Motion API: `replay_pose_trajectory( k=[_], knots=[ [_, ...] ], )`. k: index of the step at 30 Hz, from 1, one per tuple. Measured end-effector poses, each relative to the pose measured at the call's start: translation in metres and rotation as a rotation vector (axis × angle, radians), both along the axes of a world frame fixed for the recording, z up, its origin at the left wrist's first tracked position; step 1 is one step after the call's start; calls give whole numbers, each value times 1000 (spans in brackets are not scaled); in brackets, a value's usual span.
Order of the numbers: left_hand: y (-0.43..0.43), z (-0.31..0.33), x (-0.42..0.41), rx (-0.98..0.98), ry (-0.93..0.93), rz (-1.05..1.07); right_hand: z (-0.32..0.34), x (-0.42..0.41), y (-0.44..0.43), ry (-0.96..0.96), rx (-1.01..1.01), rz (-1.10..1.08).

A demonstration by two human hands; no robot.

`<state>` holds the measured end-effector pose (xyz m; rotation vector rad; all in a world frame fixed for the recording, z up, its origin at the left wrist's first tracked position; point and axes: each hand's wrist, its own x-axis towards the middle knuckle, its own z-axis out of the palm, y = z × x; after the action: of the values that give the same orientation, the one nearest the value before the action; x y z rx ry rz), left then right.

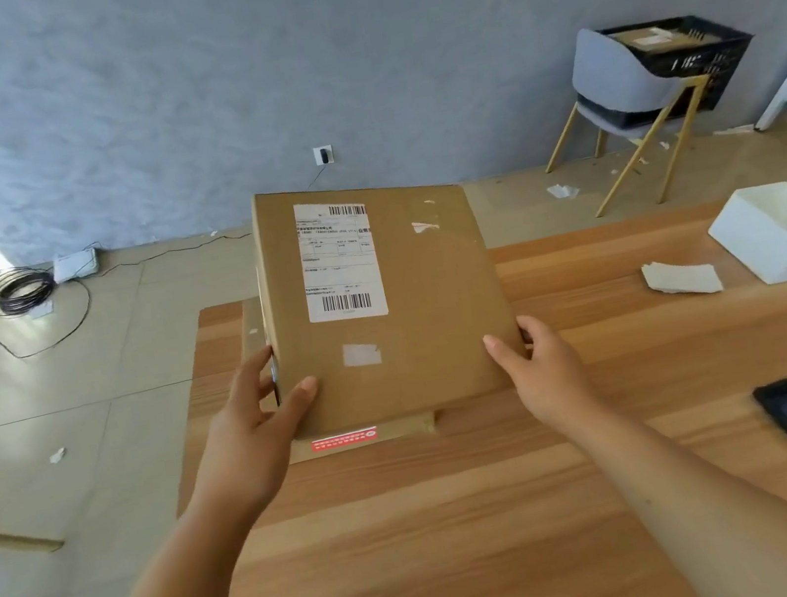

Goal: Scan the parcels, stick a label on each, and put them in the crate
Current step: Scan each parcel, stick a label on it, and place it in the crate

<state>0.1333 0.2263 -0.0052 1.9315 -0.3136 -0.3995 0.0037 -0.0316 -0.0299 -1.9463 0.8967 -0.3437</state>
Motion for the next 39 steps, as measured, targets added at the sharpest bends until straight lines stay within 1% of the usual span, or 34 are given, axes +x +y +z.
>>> replay_pose_trajectory(
  k=[3, 5, 9, 12, 16, 19, 22, 25, 27, 30, 33, 35, 37, 39],
  knots=[
    [-44, -1, -29, 20, -36, -41, 0, -35, -41, -47, 1, -40],
    [-74, -8, -48, 33, -25, -76, -4, -61, -68, -19, -9, -64],
    [-132, -37, -91, 79, 47, -158, -20, -115, -115, 151, 1, -121],
    [-165, -65, -120, 123, 107, -199, -32, -146, -141, 235, 29, -143],
    [-191, -95, -145, 195, 205, -215, -43, -168, -166, 416, 80, -141],
    [-199, -107, -153, 295, 189, -245, -51, -172, -174, 522, 38, -103],
    [-202, -112, -154, 373, 150, -278, -55, -167, -173, 580, -33, -86],
    [-207, -111, -147, 439, 88, -269, -57, -163, -171, 615, -127, -48],
    [-209, -108, -141, 482, 1, -263, -57, -164, -174, 606, -110, -21],
    [-211, -99, -135, 523, -162, -318, -56, -173, -184, 563, -15, -3],
    [-218, -90, -130, 509, -342, -396, -59, -189, -194, 499, -76, -77],
    [-228, -83, -129, 478, -401, -449, -64, -203, -202, 487, -105, -146],
    [-243, -78, -130, 449, -416, -517, -70, -219, -209, 554, -141, -179],
    [-258, -77, -136, 419, -430, -572, -76, -236, -219, 672, -172, -199]
  ],
)
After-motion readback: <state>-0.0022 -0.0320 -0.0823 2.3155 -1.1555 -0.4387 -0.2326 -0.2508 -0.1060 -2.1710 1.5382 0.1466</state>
